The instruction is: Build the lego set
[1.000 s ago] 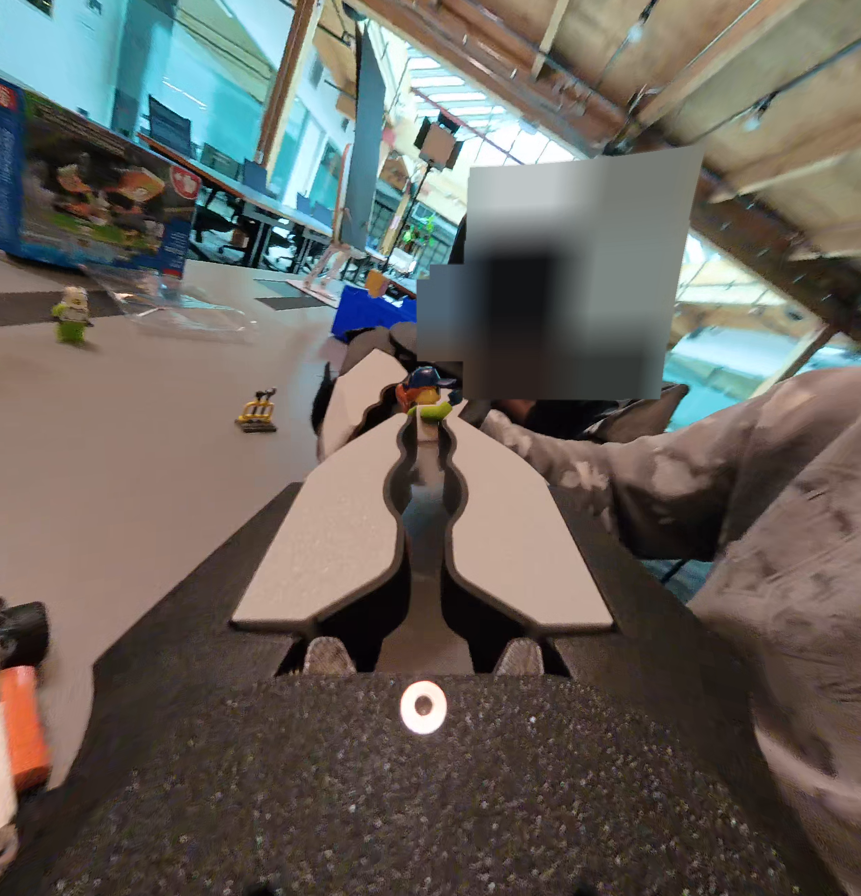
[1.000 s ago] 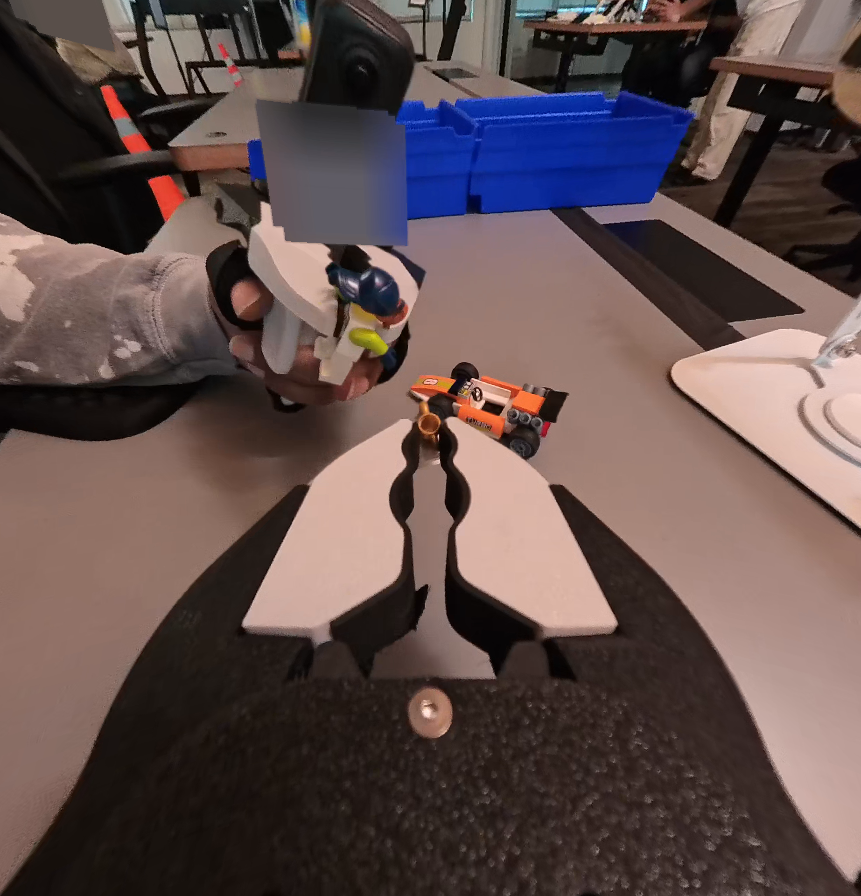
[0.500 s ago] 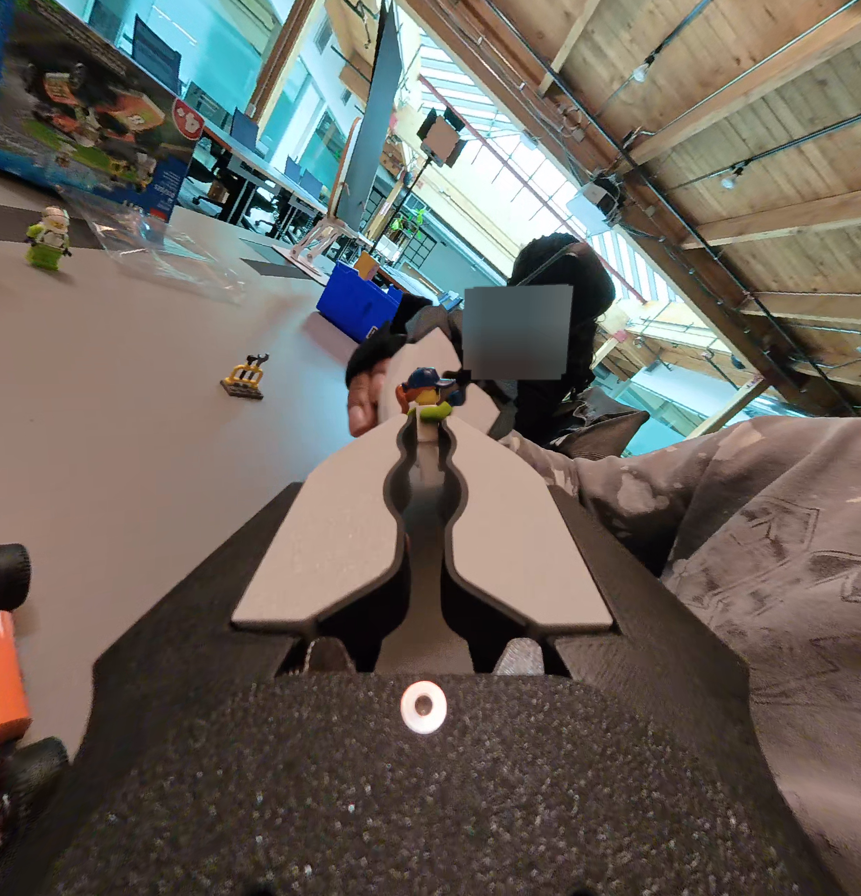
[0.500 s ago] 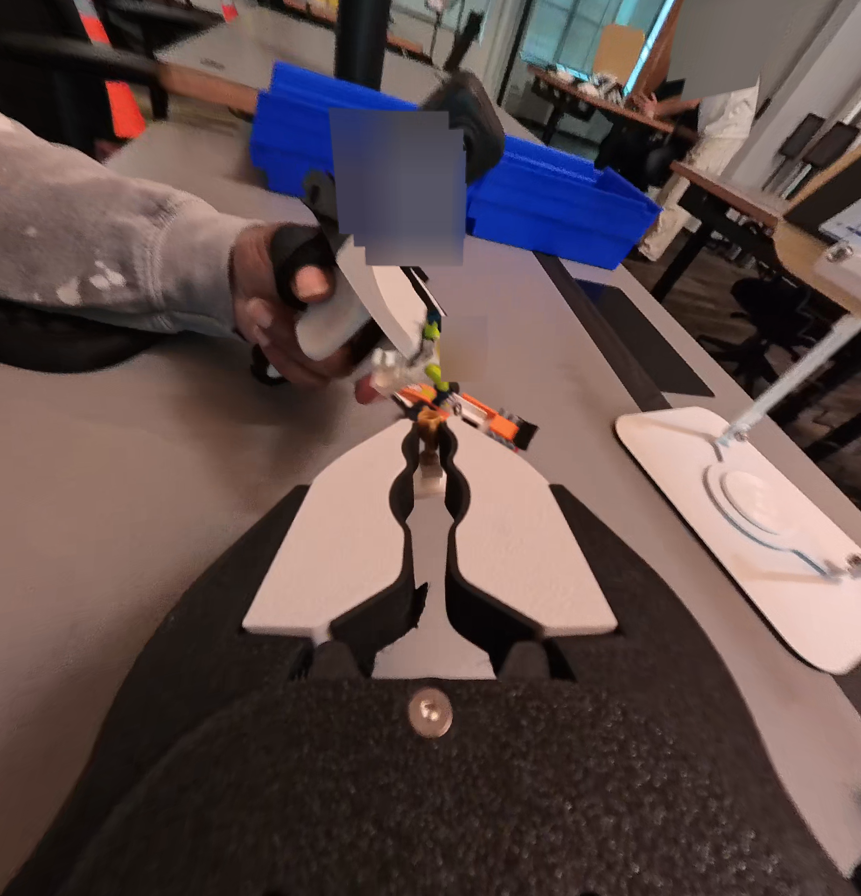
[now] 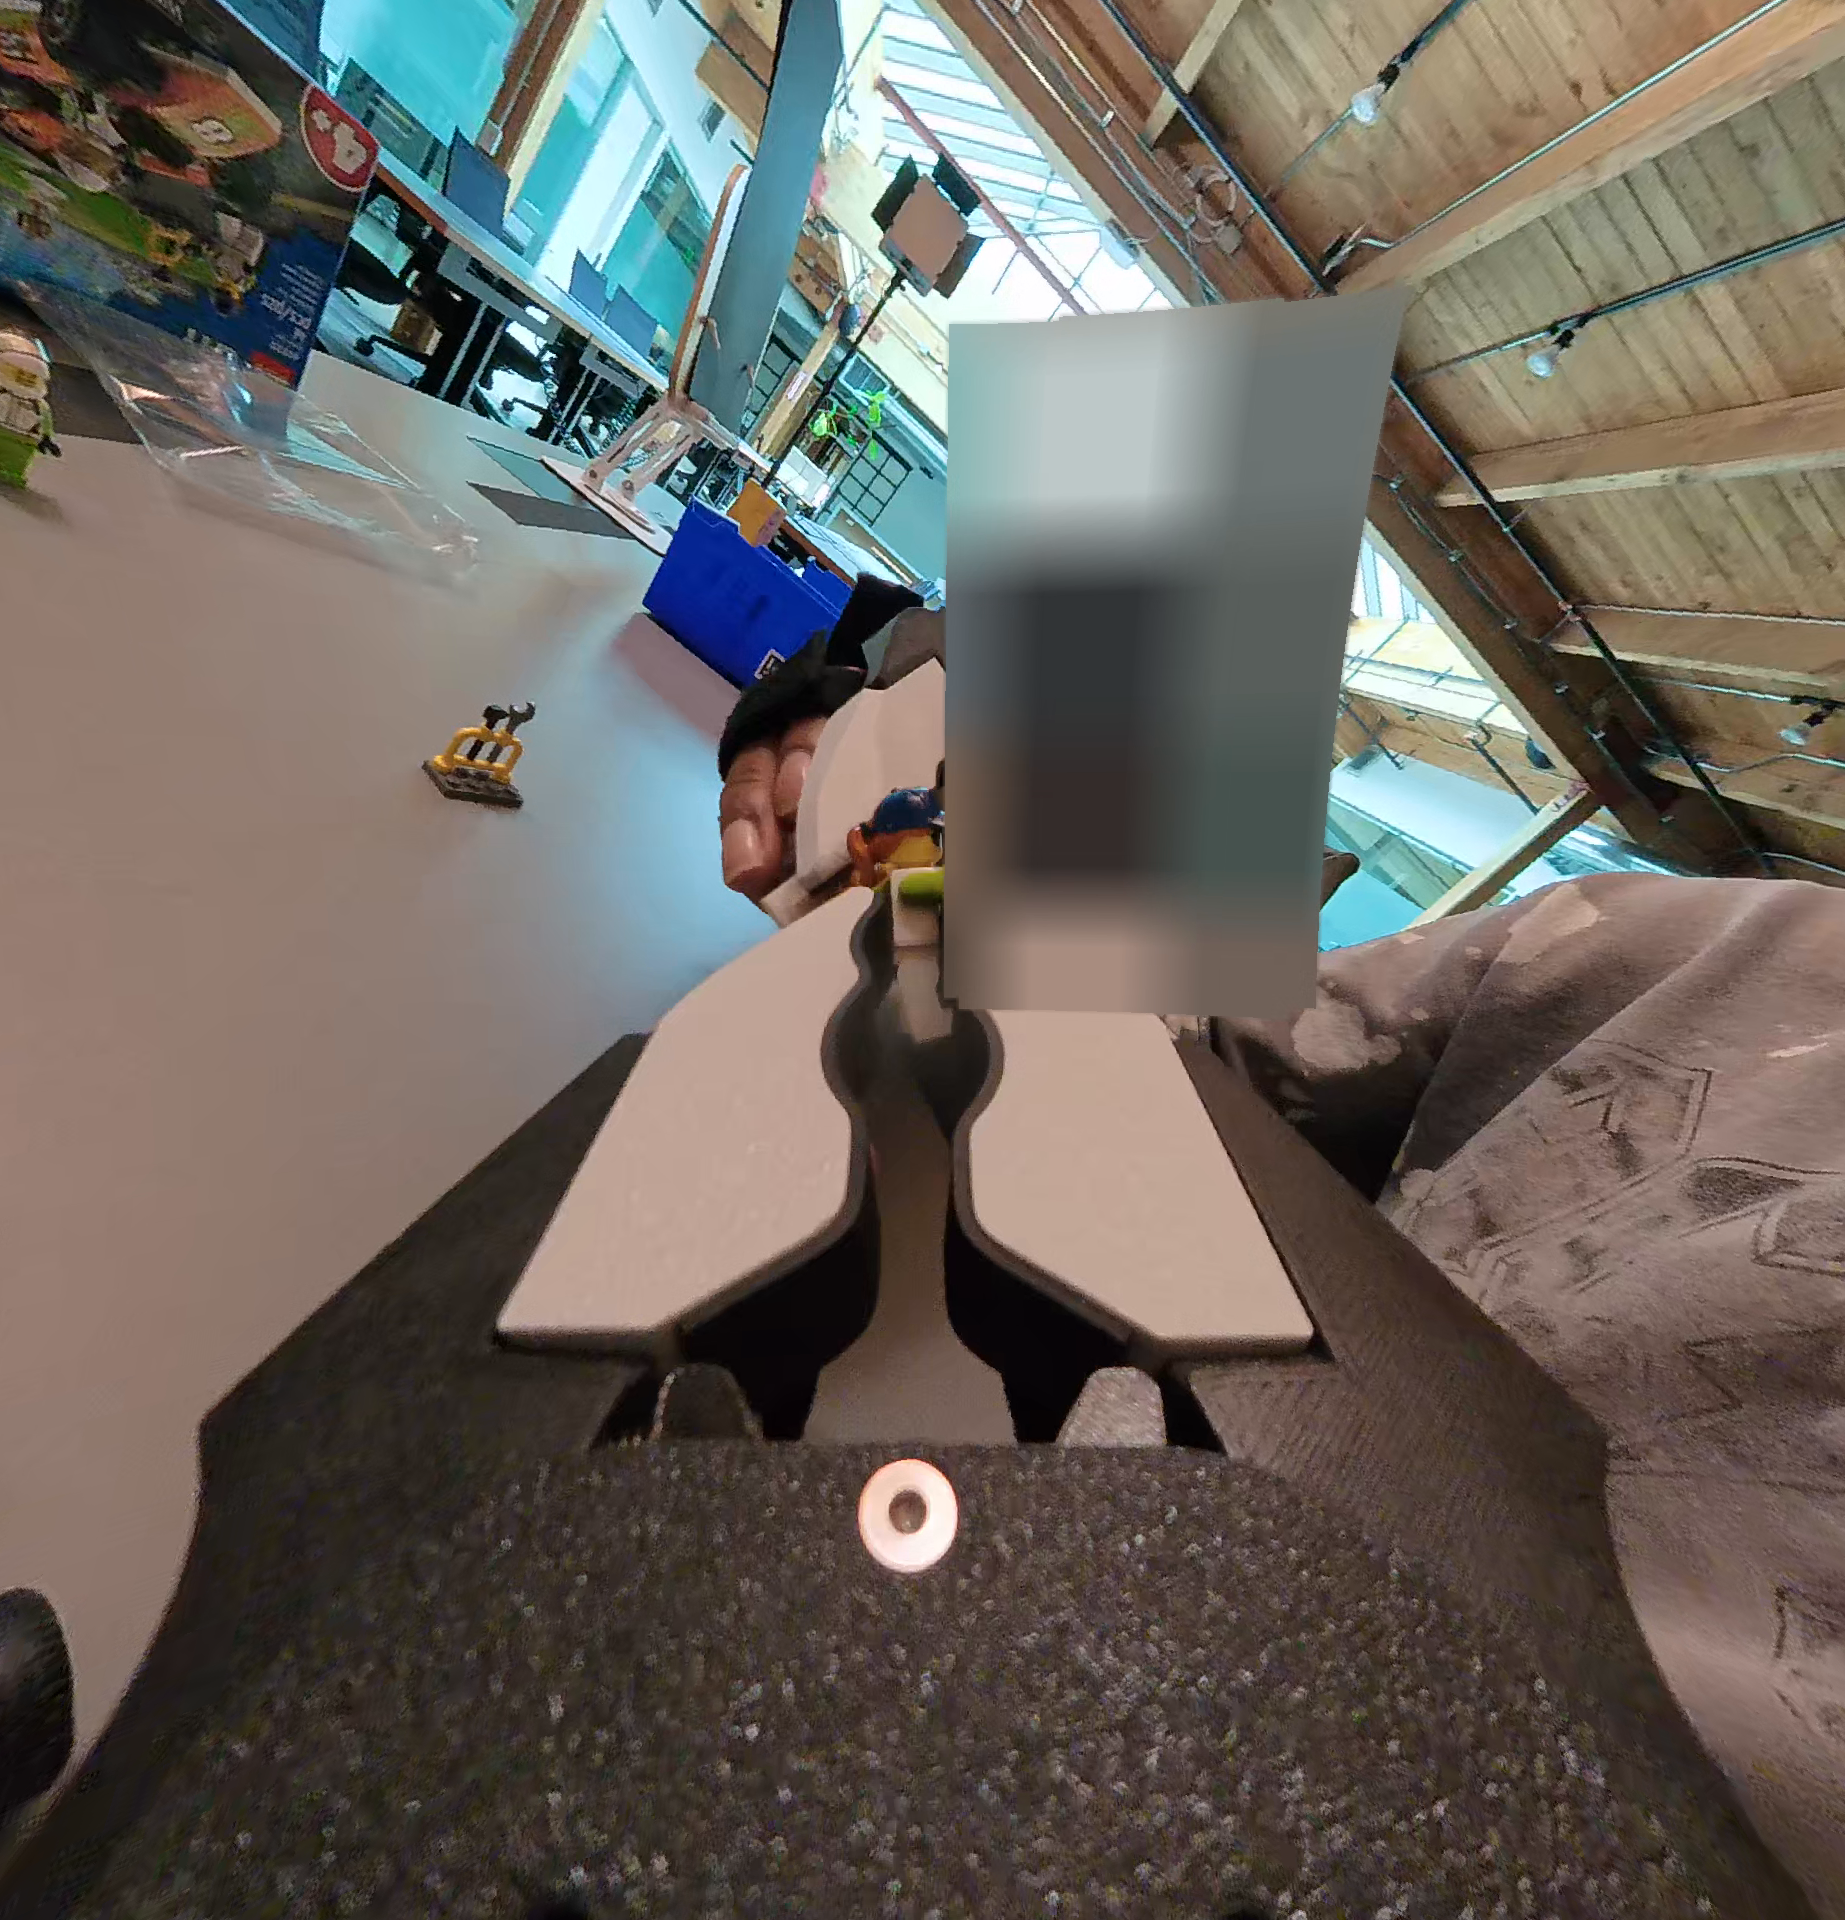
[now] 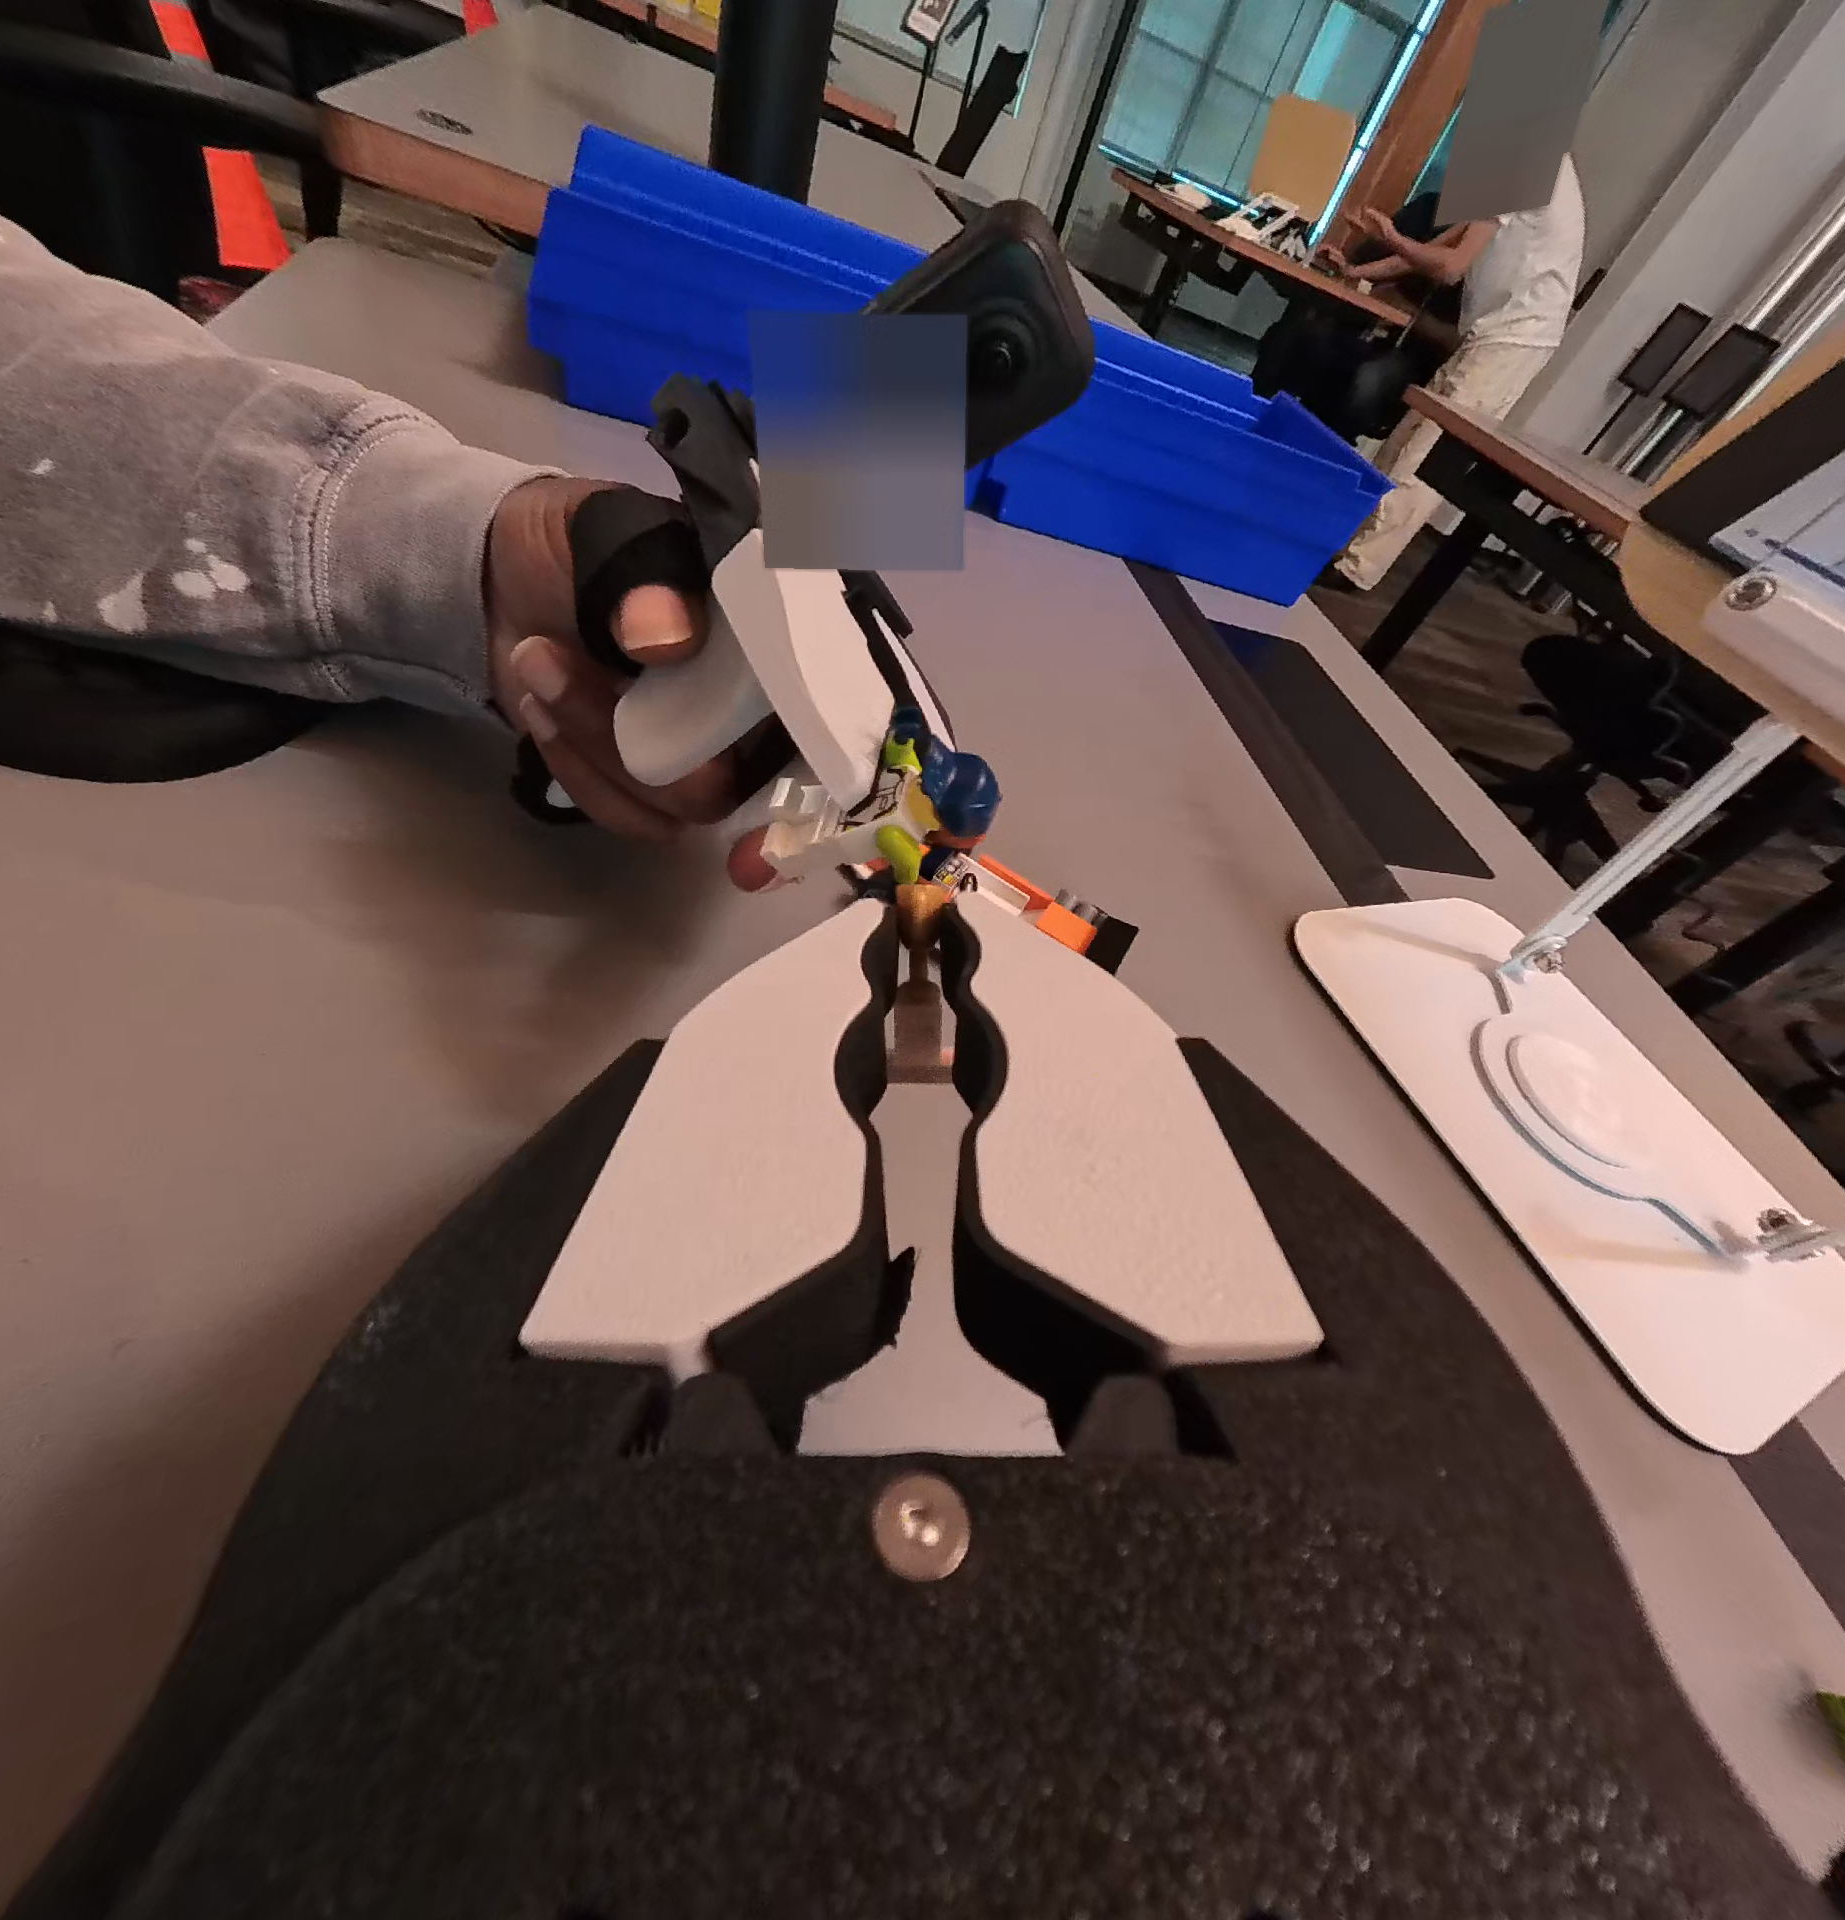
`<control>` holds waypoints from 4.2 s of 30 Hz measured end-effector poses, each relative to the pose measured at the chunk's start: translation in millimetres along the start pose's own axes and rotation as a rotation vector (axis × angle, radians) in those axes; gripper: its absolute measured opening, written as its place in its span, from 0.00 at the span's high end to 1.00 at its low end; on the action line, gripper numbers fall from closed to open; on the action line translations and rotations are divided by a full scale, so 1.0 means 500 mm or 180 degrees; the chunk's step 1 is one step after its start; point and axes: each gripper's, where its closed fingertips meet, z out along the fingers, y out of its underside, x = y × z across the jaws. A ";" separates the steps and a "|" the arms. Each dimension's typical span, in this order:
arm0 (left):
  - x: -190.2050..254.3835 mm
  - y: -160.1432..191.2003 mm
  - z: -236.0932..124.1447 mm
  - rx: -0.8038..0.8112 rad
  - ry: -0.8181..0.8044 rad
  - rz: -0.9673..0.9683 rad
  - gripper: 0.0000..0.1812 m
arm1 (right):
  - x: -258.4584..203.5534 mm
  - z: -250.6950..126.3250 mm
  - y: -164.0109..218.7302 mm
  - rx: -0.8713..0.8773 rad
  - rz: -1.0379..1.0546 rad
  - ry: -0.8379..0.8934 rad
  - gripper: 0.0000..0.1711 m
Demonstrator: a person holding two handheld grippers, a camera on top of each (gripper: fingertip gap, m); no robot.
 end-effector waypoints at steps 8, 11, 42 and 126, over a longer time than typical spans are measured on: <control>0.007 -0.007 -0.002 0.0064 0.0089 -0.0043 0.95 | -0.019 0.000 -0.013 0.0184 0.0127 -0.0209 0.96; 0.009 -0.010 -0.002 0.0102 0.0097 -0.0039 0.95 | -0.025 -0.002 -0.022 0.0304 0.0263 -0.0313 0.96; 0.007 -0.035 -0.005 0.0429 -0.0200 0.0494 0.95 | -0.006 -0.004 -0.037 0.0575 0.1200 -0.0495 1.00; 0.044 0.021 0.033 0.0017 0.0214 0.0308 0.86 | -0.077 -0.007 -0.017 -0.0114 0.2107 -0.1472 0.96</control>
